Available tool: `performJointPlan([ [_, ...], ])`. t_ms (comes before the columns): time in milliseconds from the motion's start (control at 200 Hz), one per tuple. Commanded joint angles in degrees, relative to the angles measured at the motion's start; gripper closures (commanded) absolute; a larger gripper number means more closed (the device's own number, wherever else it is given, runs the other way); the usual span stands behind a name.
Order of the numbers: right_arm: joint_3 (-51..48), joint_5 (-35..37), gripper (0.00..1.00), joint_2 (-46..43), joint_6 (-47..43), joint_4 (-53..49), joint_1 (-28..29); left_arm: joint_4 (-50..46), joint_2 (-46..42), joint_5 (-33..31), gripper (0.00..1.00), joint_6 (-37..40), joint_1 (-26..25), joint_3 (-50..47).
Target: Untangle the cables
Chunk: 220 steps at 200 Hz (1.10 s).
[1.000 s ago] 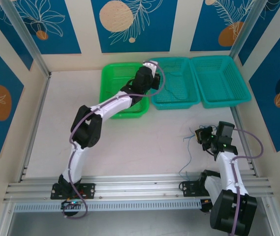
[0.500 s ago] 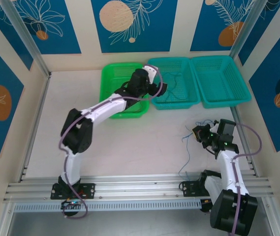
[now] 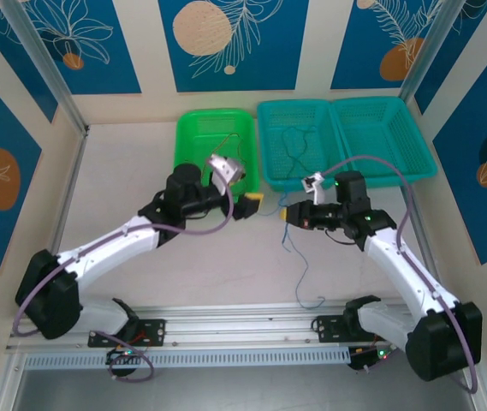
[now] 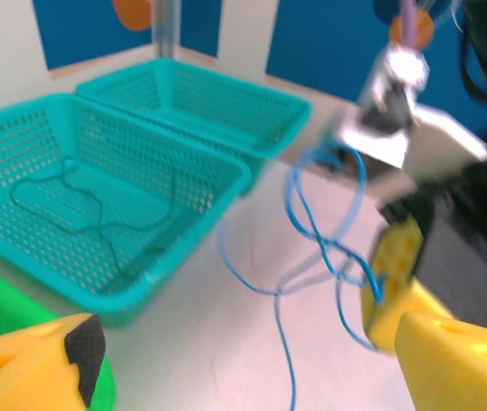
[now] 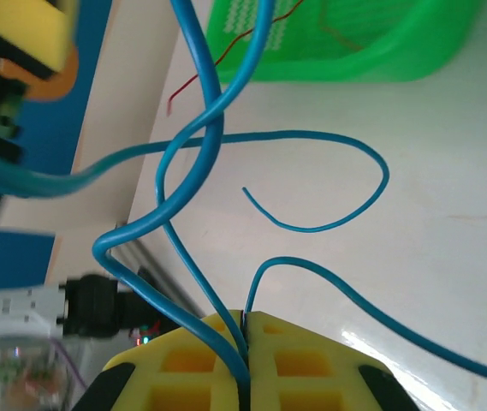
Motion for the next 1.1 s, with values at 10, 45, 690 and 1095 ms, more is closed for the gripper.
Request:
performJointPlan([
  [10,4.9,-4.1,1.00,4.4,-6.6,-1.2,3.9,-0.6,-6.4,3.4,0.12,9.3,-0.6,-6.8],
  [45,6.1,-4.4,1.00,5.9,-7.2,-1.5,5.0,-1.6,-7.9,3.0,0.12,11.0,-0.5,-8.5],
  [690,12.0,-4.1,1.00,13.4,-9.3,-3.6,14.2,10.3,5.2,-9.7,0.81,4.6,-0.7,-8.7],
  [1095,0.6,10.1,0.85,13.6,-3.4,0.8,8.1,1.3,-9.1,-22.8,1.00,3.2,-0.2,-12.6],
])
